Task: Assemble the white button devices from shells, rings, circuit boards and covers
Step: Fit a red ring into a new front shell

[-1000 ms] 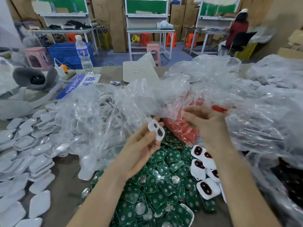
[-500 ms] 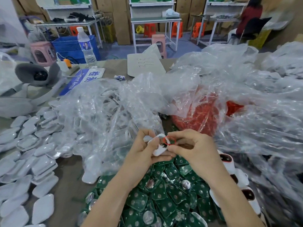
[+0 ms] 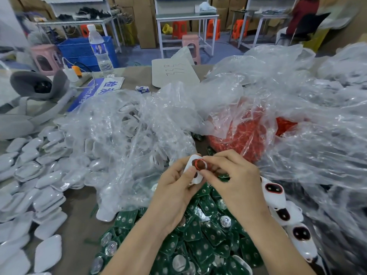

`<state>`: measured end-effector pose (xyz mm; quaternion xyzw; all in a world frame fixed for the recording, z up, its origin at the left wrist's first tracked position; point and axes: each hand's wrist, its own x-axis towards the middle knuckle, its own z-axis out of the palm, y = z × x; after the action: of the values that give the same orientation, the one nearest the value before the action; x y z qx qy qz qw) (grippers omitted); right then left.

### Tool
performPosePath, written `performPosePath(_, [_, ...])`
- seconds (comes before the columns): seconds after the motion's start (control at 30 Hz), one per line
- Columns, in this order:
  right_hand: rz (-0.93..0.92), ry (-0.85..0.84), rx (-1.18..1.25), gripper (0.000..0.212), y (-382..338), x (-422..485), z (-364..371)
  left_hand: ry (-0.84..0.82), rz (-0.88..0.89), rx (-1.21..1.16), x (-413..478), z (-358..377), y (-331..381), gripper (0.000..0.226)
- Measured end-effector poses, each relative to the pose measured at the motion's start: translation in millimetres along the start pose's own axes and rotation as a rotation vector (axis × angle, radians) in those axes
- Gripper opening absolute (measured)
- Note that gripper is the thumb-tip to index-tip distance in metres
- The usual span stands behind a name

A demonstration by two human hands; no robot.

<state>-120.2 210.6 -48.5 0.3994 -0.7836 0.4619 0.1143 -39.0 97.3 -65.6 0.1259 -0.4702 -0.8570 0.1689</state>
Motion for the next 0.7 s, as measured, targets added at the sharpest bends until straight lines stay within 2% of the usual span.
performPosePath(0.2, [-0.093, 0.078, -0.068, 0.019, -1.0, -2.7, 4.2, -0.016, 0.025, 0.029, 0.3, 0.0, -0.6, 0.029])
performPosePath(0.4, [-0.084, 0.118, -0.071, 0.022, -1.9, -4.2, 7.6, -0.080, 0.048, 0.084, -1.9, 2.0, -0.5, 0.031])
performPosePath(0.7, [-0.087, 0.093, -0.059, 0.021, -1.3, -3.4, 7.5, -0.045, 0.104, 0.185, -1.6, -0.1, -5.4, 0.029])
